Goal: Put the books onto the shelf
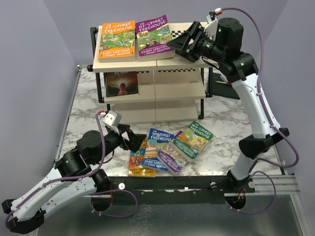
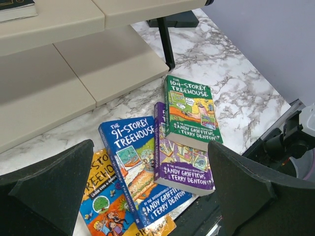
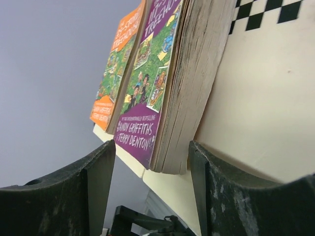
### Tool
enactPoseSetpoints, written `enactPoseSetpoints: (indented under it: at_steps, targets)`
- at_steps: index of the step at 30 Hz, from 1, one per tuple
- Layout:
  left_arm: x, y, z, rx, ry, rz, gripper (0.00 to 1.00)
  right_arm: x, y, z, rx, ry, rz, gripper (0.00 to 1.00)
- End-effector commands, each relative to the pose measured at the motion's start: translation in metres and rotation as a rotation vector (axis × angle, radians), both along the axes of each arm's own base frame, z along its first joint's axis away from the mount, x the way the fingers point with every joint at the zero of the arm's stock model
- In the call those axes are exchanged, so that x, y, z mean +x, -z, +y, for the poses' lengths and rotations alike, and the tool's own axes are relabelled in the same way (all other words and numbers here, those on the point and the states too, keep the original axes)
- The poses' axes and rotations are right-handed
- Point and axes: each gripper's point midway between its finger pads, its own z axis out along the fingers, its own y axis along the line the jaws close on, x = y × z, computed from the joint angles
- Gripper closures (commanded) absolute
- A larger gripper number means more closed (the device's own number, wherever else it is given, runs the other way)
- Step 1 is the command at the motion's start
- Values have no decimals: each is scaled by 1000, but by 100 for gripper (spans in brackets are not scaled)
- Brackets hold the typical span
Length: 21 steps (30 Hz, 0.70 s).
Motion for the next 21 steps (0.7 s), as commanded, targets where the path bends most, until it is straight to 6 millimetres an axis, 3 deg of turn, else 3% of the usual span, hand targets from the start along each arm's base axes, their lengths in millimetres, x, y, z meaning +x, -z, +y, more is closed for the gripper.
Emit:
enactPoseSetpoints:
  at_steps: [1,9,21]
  targets:
    - [-2,-3,2,-12,5,-18,1,0,4,-20,-103,98,-20,35]
    - [-2,-2,1,-8,9,-15,1,6,5,-19,-132,119,-51,36]
    - [-1,-1,0,-3,8,-14,1,-1,6,14,-126,24,-65,39]
